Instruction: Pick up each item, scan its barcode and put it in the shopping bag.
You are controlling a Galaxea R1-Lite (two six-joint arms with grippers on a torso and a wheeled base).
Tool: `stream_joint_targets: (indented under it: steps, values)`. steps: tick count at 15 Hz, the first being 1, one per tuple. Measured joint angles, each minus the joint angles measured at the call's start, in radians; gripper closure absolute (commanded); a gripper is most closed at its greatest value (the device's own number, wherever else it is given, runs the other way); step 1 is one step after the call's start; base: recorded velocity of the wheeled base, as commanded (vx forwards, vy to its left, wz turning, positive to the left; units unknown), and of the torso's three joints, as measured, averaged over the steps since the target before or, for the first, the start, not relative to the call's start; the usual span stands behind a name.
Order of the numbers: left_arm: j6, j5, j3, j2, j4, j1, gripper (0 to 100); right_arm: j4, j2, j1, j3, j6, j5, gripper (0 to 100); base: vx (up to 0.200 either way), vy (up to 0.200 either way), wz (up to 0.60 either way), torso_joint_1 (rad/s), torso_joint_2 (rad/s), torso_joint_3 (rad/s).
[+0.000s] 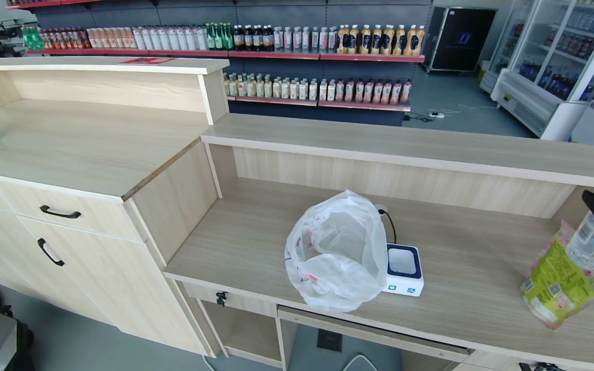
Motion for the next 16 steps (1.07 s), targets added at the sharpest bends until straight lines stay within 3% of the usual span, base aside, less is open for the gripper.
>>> stream_joint_targets:
  steps: [4,7,10,16]
  values:
    - [0.0,0.0,0.0,0.0,0.0,-0.001,0,0.001,-0.006,0.156,-0.04,-0.002,-0.075,100,0.0,0.0,0.6,0.004,0.0,0.001]
    - [0.0,0.001,0.0,0.0,0.0,0.0,0,-0.009,0.042,0.199,-0.082,0.007,-0.079,100,0.0,0.0,0.4,-0.002,0.0,0.0]
    - [0.0,0.0,0.0,0.0,0.0,0.0,0,-0.086,0.15,0.2,-0.093,0.057,-0.011,100,0.0,0.0,0.0,0.0,0.0,0.0]
    - [0.0,0.001,0.0,0.0,0.0,-0.001,0,-0.482,0.516,0.18,-0.135,0.093,0.253,100,0.0,0.0,0.0,0.0,0.0,0.0]
